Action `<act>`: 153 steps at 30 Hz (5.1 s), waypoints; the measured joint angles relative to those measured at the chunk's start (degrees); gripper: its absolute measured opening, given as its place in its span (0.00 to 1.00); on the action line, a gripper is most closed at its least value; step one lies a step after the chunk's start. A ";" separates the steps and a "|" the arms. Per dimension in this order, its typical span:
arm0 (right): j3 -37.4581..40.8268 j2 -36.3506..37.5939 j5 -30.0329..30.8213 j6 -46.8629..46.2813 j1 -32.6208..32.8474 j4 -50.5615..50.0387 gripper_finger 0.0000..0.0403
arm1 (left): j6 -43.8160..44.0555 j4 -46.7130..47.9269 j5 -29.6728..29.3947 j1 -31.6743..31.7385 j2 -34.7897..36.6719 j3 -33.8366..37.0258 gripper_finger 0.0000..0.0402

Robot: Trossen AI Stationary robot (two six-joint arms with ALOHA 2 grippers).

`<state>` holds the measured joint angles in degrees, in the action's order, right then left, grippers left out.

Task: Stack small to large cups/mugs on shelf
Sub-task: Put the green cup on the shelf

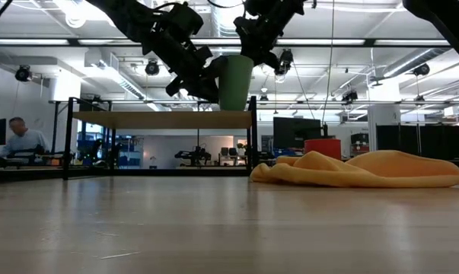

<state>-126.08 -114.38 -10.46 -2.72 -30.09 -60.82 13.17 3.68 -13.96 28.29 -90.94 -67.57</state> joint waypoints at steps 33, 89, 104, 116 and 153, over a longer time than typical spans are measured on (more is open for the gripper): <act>0.00 -2.57 1.11 1.47 0.07 4.24 0.21 | 0.02 3.28 0.22 2.61 0.35 0.33 0.12; -8.90 -6.81 0.85 3.66 0.12 -4.38 0.13 | 0.00 6.40 4.65 5.49 4.28 1.36 0.12; -8.90 -6.19 0.96 3.20 0.14 -2.27 0.23 | 0.11 6.37 4.72 5.49 4.28 1.36 0.12; -8.90 -4.36 0.83 3.22 0.90 -1.48 0.22 | 0.21 9.64 4.76 5.49 2.01 1.53 0.12; -8.70 -7.85 -1.07 6.45 2.95 -1.32 0.13 | 1.43 12.28 4.78 5.09 3.14 1.44 0.12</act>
<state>-134.78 -122.23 -11.53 3.73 -27.14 -62.14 14.60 15.96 -9.18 33.39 -87.79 -66.13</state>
